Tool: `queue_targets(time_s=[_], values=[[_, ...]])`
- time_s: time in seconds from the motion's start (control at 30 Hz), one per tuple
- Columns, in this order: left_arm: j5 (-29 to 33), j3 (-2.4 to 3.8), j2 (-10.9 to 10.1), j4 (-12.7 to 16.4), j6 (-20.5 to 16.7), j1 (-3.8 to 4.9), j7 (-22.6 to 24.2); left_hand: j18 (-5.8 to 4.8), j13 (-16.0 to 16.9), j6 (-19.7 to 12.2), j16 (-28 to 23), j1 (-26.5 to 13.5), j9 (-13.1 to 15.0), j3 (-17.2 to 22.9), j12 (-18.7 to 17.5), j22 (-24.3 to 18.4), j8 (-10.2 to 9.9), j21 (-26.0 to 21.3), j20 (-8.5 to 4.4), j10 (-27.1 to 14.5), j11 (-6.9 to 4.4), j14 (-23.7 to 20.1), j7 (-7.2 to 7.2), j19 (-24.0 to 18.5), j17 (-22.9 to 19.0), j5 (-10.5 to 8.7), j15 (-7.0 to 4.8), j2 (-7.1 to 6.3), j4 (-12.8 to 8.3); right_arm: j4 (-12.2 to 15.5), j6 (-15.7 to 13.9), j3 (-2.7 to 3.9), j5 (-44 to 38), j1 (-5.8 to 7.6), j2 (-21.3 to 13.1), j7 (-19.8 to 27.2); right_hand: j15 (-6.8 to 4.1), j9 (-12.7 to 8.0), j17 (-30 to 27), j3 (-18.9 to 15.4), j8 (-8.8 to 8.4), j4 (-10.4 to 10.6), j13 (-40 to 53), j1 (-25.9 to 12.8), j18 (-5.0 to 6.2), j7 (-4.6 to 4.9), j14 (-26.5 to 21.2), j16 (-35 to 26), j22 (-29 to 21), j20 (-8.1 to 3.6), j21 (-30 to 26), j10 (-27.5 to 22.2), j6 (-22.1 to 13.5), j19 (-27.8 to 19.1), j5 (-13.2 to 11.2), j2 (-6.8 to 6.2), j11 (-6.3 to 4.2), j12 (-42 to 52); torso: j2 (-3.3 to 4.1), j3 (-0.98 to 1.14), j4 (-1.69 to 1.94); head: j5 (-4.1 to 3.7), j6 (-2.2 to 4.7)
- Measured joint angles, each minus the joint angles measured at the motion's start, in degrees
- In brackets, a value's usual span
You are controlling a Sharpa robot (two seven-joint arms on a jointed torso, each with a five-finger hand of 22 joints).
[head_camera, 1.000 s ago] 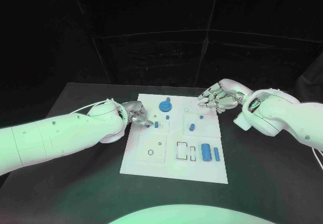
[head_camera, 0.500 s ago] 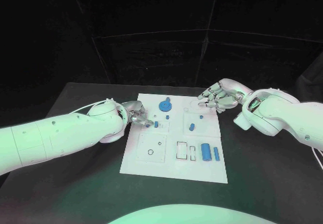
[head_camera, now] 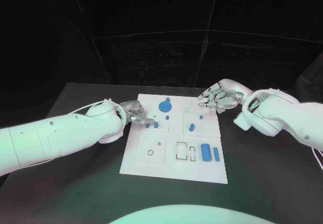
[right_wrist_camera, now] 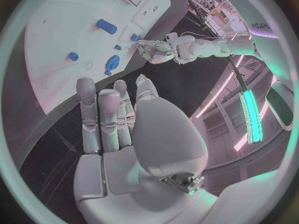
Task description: Assemble the parts on the task board
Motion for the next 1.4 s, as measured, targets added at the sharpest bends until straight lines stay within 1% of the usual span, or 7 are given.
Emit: queue_targets(time_s=[0.23, 0.43, 0.5, 0.6, 1.03, 1.17, 1.4], values=[[2.48, 0.02, -1.12, 0.69, -3.89, 0.12, 2.54, 0.01, -5.86, -2.80, 0.00, 2.34, -3.31, -1.11, -5.23, -3.13, -3.52, -2.84, 1.87, -3.68, 1.75, 0.07, 1.82, -1.37, 0.00, 0.00, 1.51, 0.04, 1.84, -0.12, -0.01, 0.00, 0.00, 0.00, 0.03, 0.01, 0.00, 0.00, 0.00, 0.00, 0.00, 0.00, 0.00, 0.00, 0.00, 0.00, 0.00, 0.00, 0.00, 0.00, 0.00, 0.00, 0.00, 0.00, 0.00, 0.00, 0.00, 0.00, -0.01, 0.01, 0.00, -0.09, 0.14], [7.18, 0.01, -1.24, 0.35, -8.37, 0.33, 9.84, 3.33, -10.28, -6.20, -9.63, 12.05, -5.61, 2.14, -11.74, -21.64, -5.06, -19.78, 3.48, -13.54, 4.02, 0.01, 4.40, -10.99, -0.54, 0.00, 3.41, -0.04, -2.23, -0.23, -0.01, 0.00, 0.00, 0.00, 0.07, 0.03, 0.00, 0.00, 0.00, 0.00, 0.00, 0.00, 0.01, 0.00, 0.00, 0.00, 0.00, 0.00, 0.01, 0.00, 0.00, 0.00, 0.00, 0.00, 0.00, 0.00, 0.00, 0.00, -0.01, 0.01, 0.00, -0.26, 0.34], [8.86, 0.01, -0.96, -0.03, -9.75, 0.41, 13.37, 5.27, -11.86, -6.92, -16.14, 14.58, -6.14, 3.10, -14.11, -30.44, -5.06, -28.55, 4.12, -16.92, 4.70, -2.40, 5.12, -16.04, -5.65, 0.23, 4.31, -0.09, -3.56, -0.26, -0.02, 0.00, 0.00, 0.00, 0.09, 0.03, 0.00, 0.00, 0.01, 0.00, 0.00, 0.00, 0.01, 0.00, 0.00, 0.00, 0.00, 0.00, 0.01, 0.00, 0.00, 0.00, 0.00, 0.00, 0.00, 0.00, 0.00, 0.00, -0.01, 0.01, 0.00, -0.32, 0.45], [10.61, 0.01, 0.04, -0.94, -10.88, 0.58, 18.41, 5.38, -14.15, -7.79, -22.34, 19.19, -7.31, 5.02, -17.16, -34.41, -5.90, -33.16, 4.70, -20.42, 5.24, -5.68, 5.37, -18.51, -11.79, 0.22, 4.85, -0.56, -6.42, -0.33, -0.02, 0.00, 0.00, 0.00, 0.15, 0.04, 0.00, 0.00, 0.01, 0.00, 0.00, 0.00, 0.01, 0.00, 0.00, 0.00, 0.00, 0.00, 0.01, 0.00, 0.00, 0.00, 0.00, 0.00, 0.00, 0.00, 0.00, 0.00, 0.01, 0.01, 0.00, -0.44, 0.58], [5.86, 0.03, 7.91, -8.36, -8.34, 2.07, 26.99, 5.38, -24.75, -3.74, -29.44, 23.56, -14.43, 5.81, -27.22, -37.75, -11.75, -37.34, 5.82, -23.73, 6.56, -8.22, 5.67, -17.90, -19.96, 0.22, 5.84, -4.47, -11.25, -0.56, -0.07, 0.00, 0.00, -0.01, 0.48, 0.13, 0.00, 0.00, 0.01, 0.01, 0.00, -0.01, -0.04, 0.00, 0.00, 0.00, 0.00, 0.00, 0.01, 0.00, 0.00, 0.00, 0.00, 0.00, 0.00, 0.00, 0.00, 0.00, 0.07, 0.05, -0.09, -1.35, 1.36], [1.76, 0.04, 10.29, -10.15, -5.85, 2.30, 27.10, 5.38, -27.68, -1.97, -23.79, 23.96, -16.76, 4.07, -28.84, -37.81, -13.68, -37.08, 5.47, -23.27, 6.15, -4.15, 5.31, -15.00, -14.91, 0.22, 5.57, -4.06, -11.94, -0.57, -0.08, 0.00, 0.00, -0.01, 0.61, 0.15, 0.00, 0.00, 0.01, 0.01, 0.00, -0.01, -0.04, 0.00, 0.00, 0.00, 0.00, 0.00, 0.01, 0.00, 0.00, 0.00, 0.00, 0.00, 0.00, 0.00, 0.00, 0.00, 0.09, 0.08, -0.12, -1.59, 1.47], [-5.05, 0.03, 13.77, -13.30, -0.31, 2.41, 25.97, 4.43, -31.09, 0.38, -14.62, 24.35, -19.36, 2.74, -30.03, -25.86, -15.49, -25.00, 4.86, -21.27, 5.77, -0.11, 4.81, -7.54, -5.83, 0.22, 4.97, -3.68, -12.01, -0.51, -0.10, 0.00, 0.00, -0.01, 0.73, 0.19, 0.00, 0.00, 0.02, 0.01, 0.00, -0.01, -0.04, 0.00, 0.00, 0.00, 0.00, 0.00, 0.02, 0.00, 0.00, 0.00, 0.00, 0.00, 0.00, 0.00, 0.00, 0.00, 0.09, 0.08, -0.12, -1.82, 1.50]])
